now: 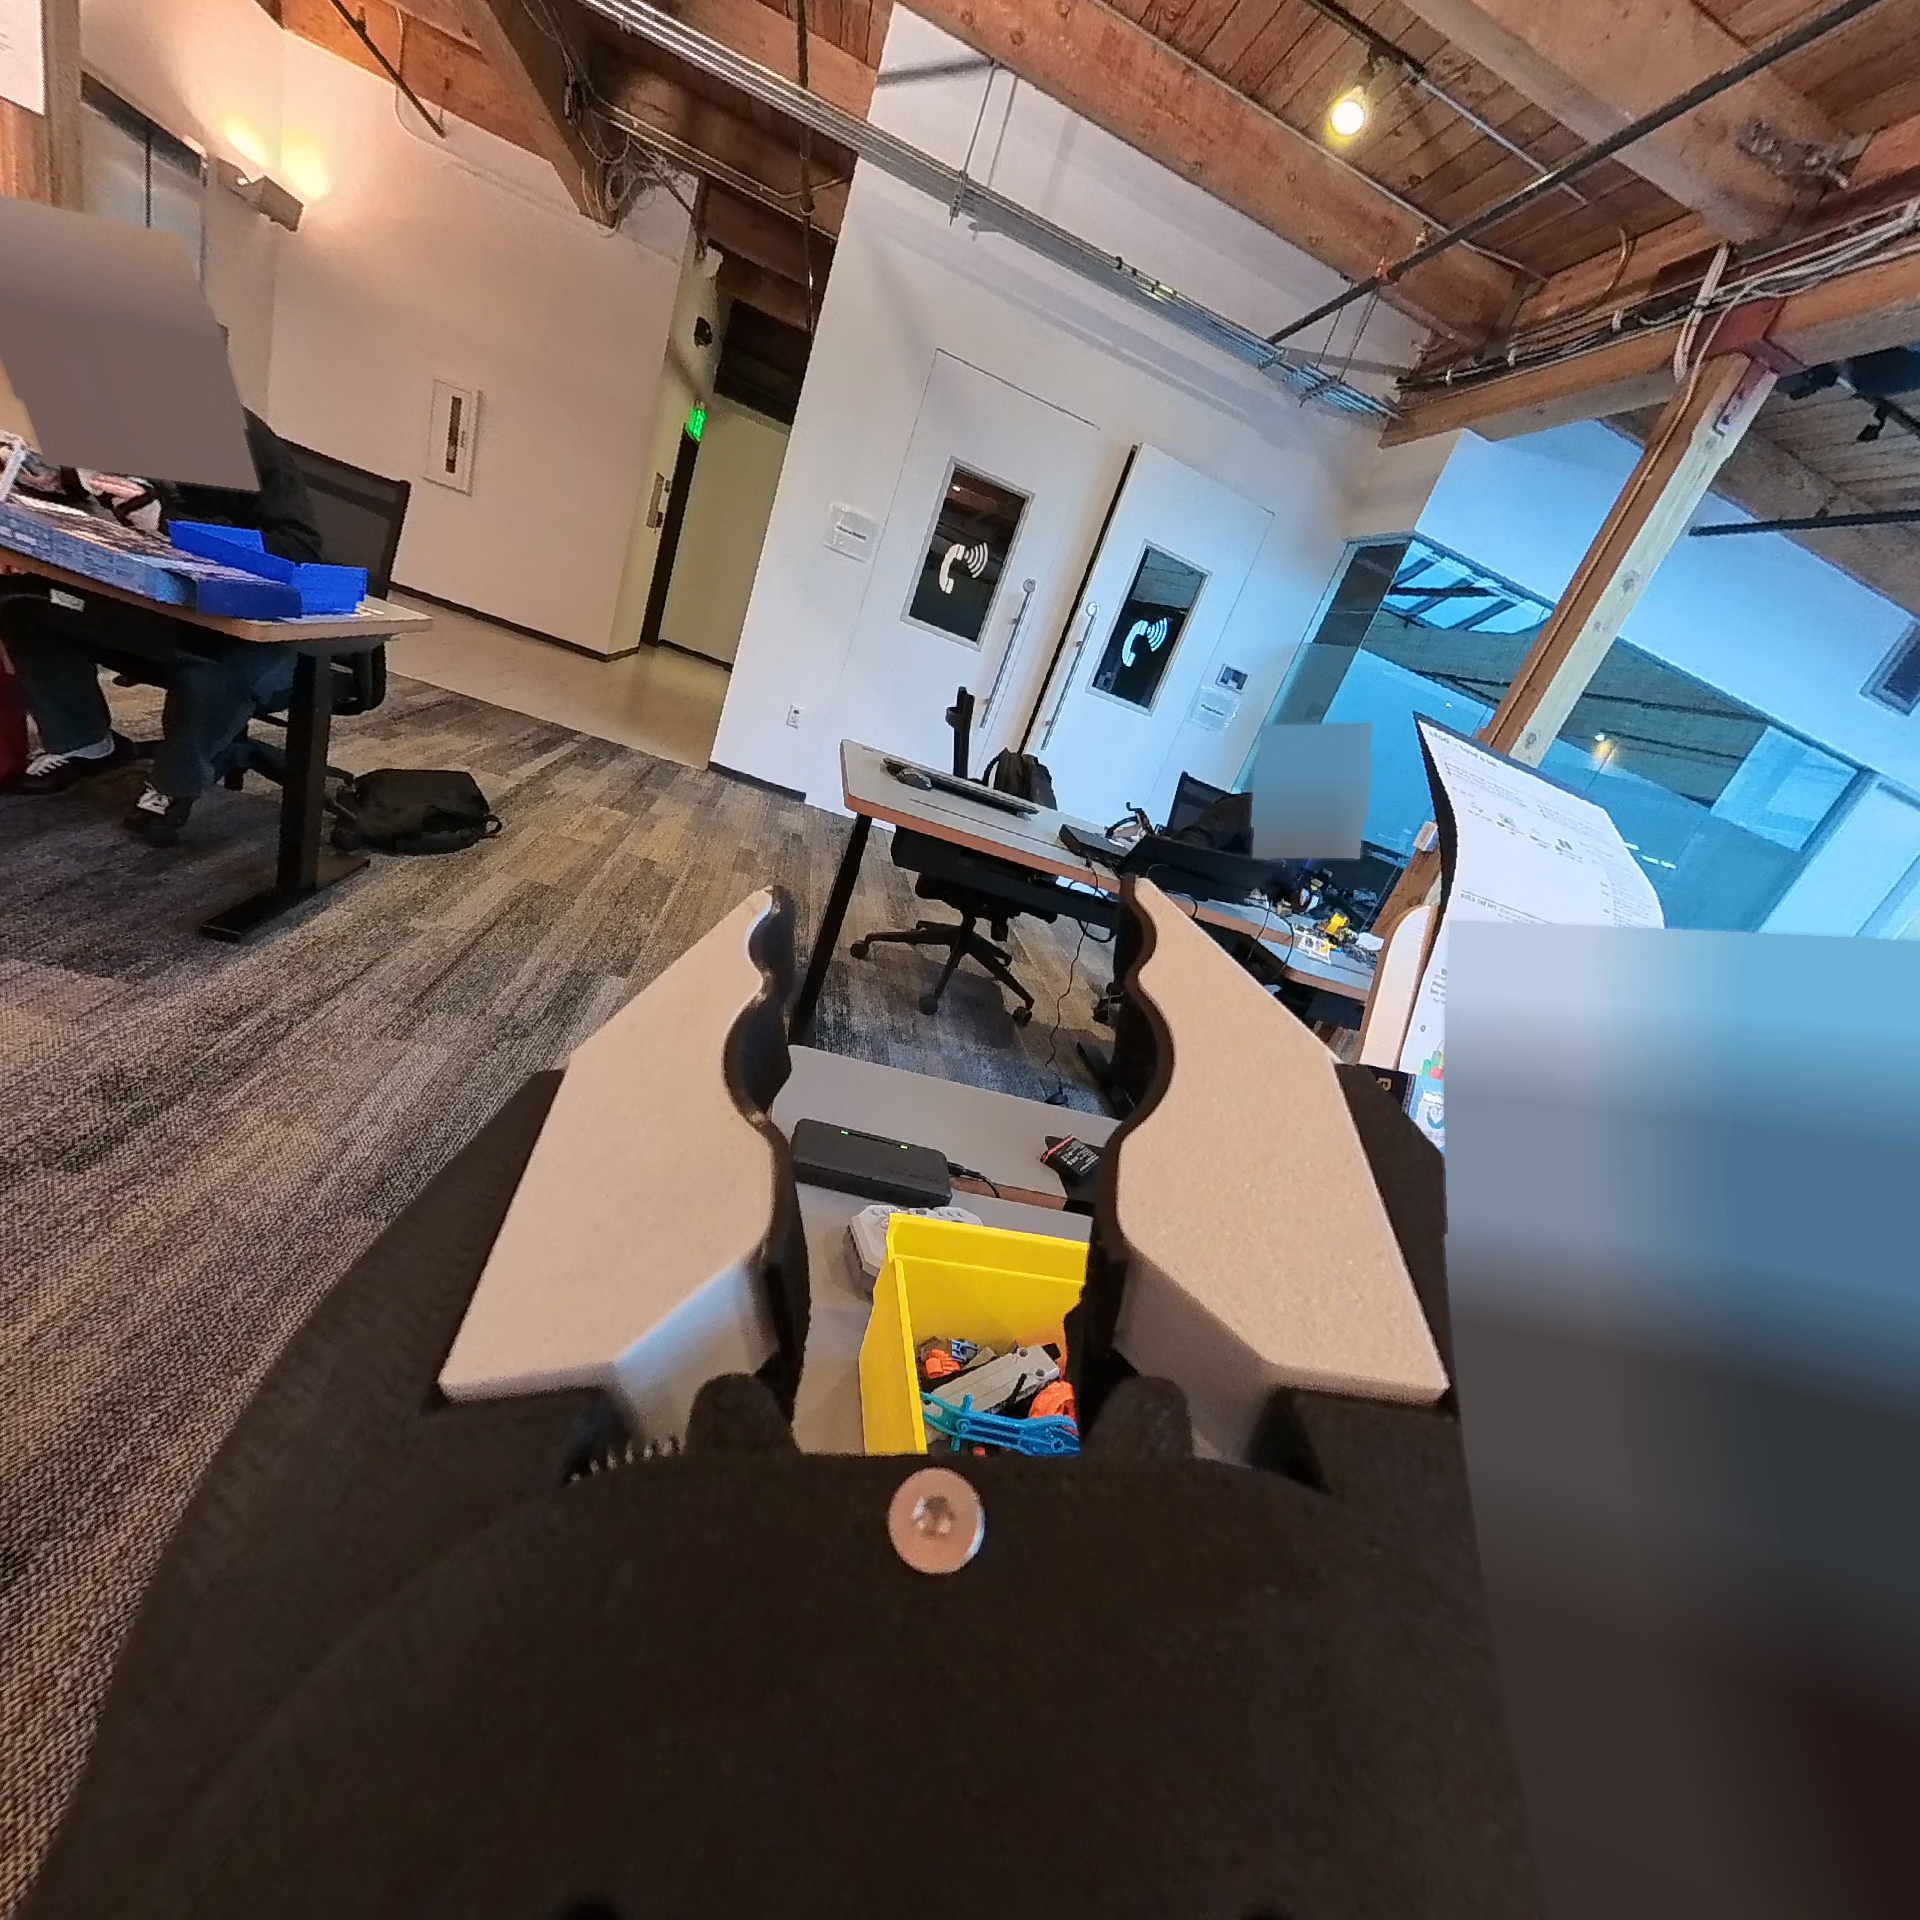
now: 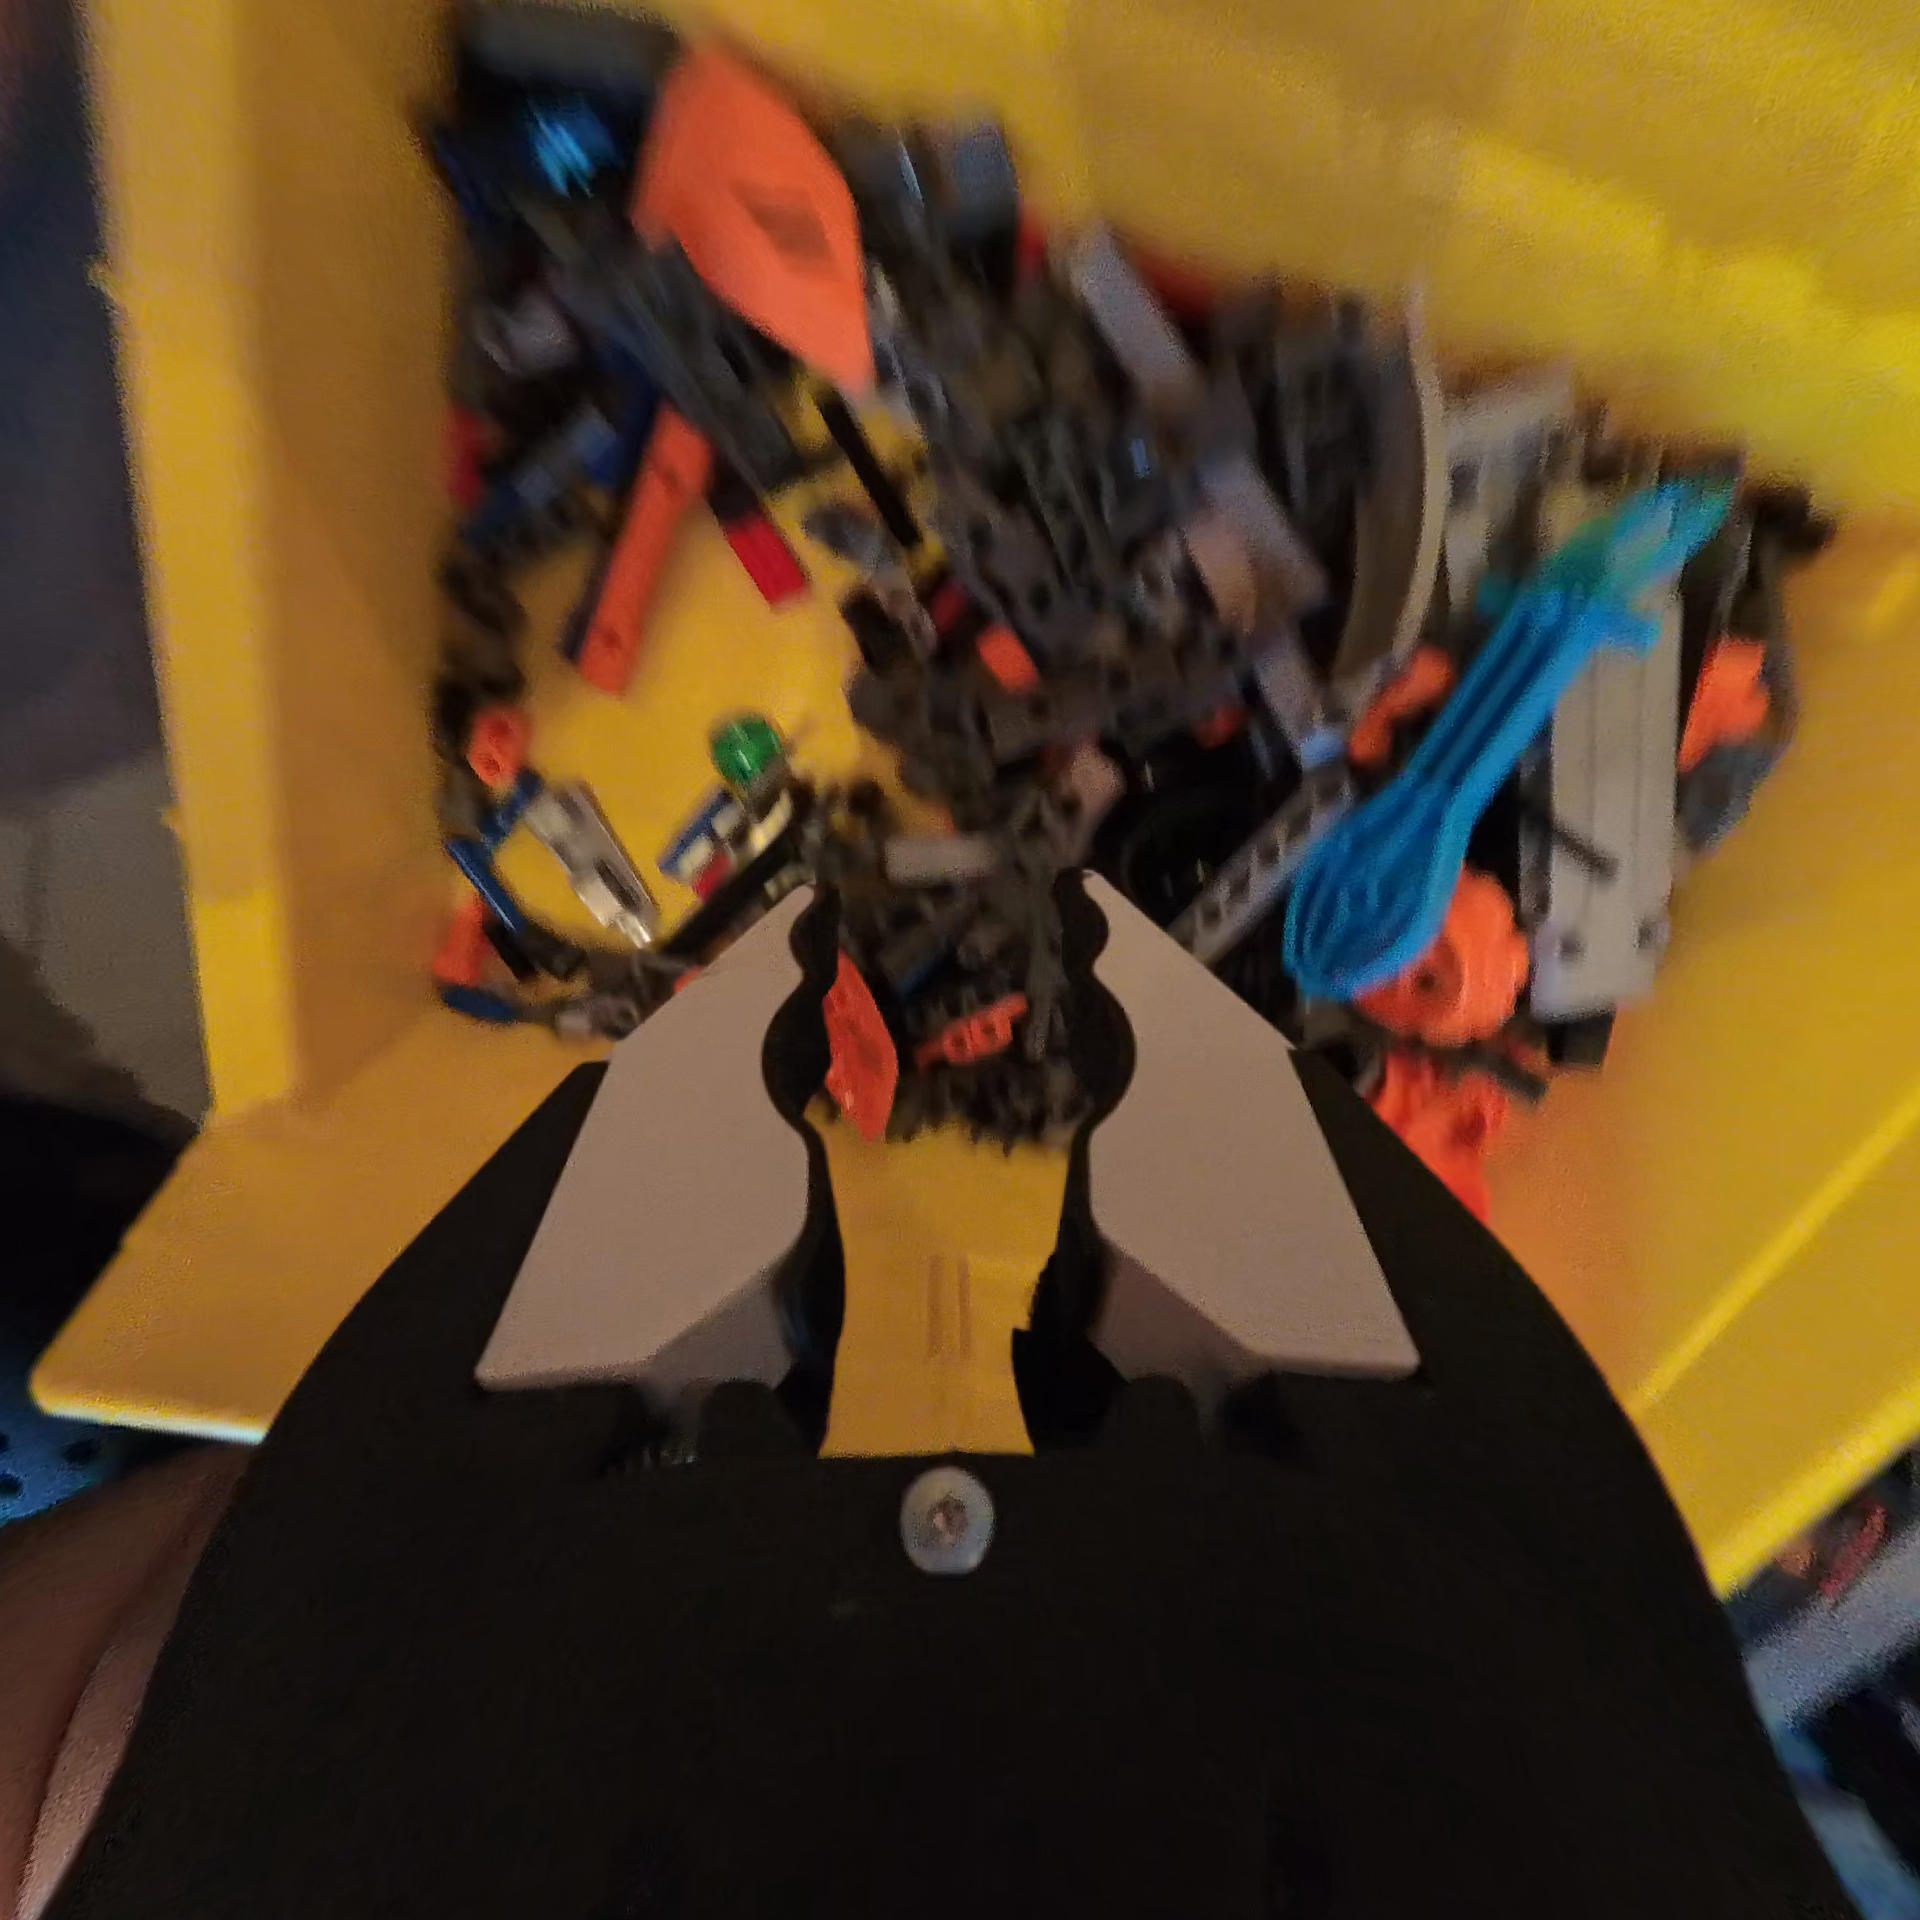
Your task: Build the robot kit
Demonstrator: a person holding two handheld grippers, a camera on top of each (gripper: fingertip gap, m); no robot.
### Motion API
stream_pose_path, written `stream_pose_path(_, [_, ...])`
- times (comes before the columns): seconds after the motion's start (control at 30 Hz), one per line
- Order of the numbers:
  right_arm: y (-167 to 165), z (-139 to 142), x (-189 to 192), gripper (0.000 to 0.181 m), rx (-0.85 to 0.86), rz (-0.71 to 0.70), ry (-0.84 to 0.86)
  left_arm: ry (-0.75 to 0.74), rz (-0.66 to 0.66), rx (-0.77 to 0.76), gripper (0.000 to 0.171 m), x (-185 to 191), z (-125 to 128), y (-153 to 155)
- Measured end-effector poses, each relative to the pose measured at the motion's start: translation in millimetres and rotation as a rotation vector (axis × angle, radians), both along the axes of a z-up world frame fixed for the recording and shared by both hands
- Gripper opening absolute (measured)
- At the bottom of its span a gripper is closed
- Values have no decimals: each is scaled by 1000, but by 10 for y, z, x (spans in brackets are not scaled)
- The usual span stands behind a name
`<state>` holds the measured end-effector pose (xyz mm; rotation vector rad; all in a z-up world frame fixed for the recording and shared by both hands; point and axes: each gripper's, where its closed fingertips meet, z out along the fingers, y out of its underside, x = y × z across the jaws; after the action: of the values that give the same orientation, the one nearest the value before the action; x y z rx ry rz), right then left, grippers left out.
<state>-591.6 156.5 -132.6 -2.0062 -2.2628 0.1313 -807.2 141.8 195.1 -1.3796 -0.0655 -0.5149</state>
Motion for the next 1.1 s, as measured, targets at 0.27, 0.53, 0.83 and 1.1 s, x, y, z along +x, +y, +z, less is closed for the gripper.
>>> stream_pose_path(0.27, [-135,-60,335,69,-75,-162,-164,4,-2,-2,59,9,-2,-1])
stream_pose_path(0.53, [-127,-169,414,70,-84,-349,-240,3,-2,1,59,3,0,-12])
stream_pose_path(0.83, [-167,-304,312,10,-139,-273,-280,6,-4,-5,59,11,-10,7])
stream_pose_path(1.1, [-133,-227,-144,7,-150,-204,-81,0,-4,-1,59,0,-5,-1])
